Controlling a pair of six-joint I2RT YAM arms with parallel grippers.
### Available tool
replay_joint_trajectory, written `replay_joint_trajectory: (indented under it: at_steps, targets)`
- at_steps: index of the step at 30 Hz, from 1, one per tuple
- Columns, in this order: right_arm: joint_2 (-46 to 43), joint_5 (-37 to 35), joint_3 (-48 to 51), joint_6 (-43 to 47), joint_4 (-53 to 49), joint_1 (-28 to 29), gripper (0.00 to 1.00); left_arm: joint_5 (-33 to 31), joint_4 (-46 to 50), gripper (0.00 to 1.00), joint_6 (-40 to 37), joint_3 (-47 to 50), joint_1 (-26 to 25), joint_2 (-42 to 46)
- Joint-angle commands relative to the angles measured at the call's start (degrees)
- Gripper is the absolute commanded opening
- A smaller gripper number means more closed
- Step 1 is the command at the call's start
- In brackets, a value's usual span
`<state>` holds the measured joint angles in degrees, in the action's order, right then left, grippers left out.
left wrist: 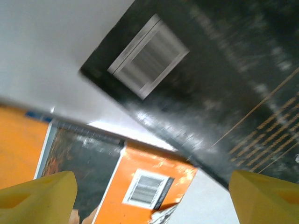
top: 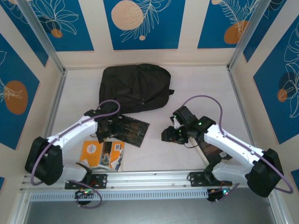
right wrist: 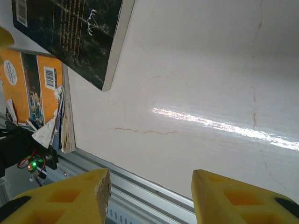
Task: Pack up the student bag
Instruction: Move the book to the bottom-center of the table.
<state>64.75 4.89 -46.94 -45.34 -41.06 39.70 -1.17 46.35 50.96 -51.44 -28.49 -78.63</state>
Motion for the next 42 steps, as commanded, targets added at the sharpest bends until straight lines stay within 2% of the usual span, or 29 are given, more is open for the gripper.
replay_joint_trajectory:
  at_steps: [1, 5, 10, 12, 15, 23, 26, 31, 33, 37, 42]
  targets:
    - [-0.4, -0.1, -0.5, -0.2, 0.0, 0.3, 0.50, -4.5, -0.5, 0.85, -8.1, -6.9, 0.9, -4.1]
    - [-1.5, -0.2, -0.1, -0.4, -0.5, 0.3, 0.50, -6.7, -0.6, 0.85, -15.2, -12.2, 1.7, -11.4]
    - [-1.9, 0.5, 0.0, -0.1, -0.9, 0.2, 0.50, -3.9, -0.9, 0.85, -20.9, -16.6, 2.4, -23.2]
    - [-1.9, 0.9, 0.2, -0.1, -0.9, 0.2, 0.50, -2.9, -1.3, 0.85, -21.6, -17.1, 2.7, -25.4]
    - [-2.5, 1.2, 0.8, -0.3, -1.2, 0.2, 0.50, -0.4, -2.8, 0.84, -22.9, -16.5, 2.7, -25.9]
    - [-5.0, 1.2, 3.0, -1.0, -1.6, 0.2, 0.50, -0.5, -1.5, 0.85, -27.7, -16.3, 3.7, -22.3]
    - [-5.4, 2.6, 3.7, -1.1, -0.3, 0.2, 0.50, -1.6, 0.0, 0.87, -29.2, -16.8, 5.5, -22.4]
    - [-5.7, 3.0, 4.1, -1.2, 0.1, 0.3, 0.50, 1.3, -1.3, 0.89, -29.6, -15.1, 10.0, -22.1]
    - [-5.9, 3.1, 4.5, -1.5, 0.3, 0.3, 0.51, 4.4, -2.6, 0.89, -29.9, -14.4, 10.6, -22.4]
    - [-6.0, 3.3, 5.3, -2.0, 0.9, 0.3, 0.51, 14.5, -7.2, 0.89, -28.7, -12.6, 10.0, -22.7]
    - [-6.5, 3.1, 5.5, -2.0, 1.0, 0.1, 0.51, 18.8, -10.1, 0.89, -26.0, -11.1, 6.9, -22.3]
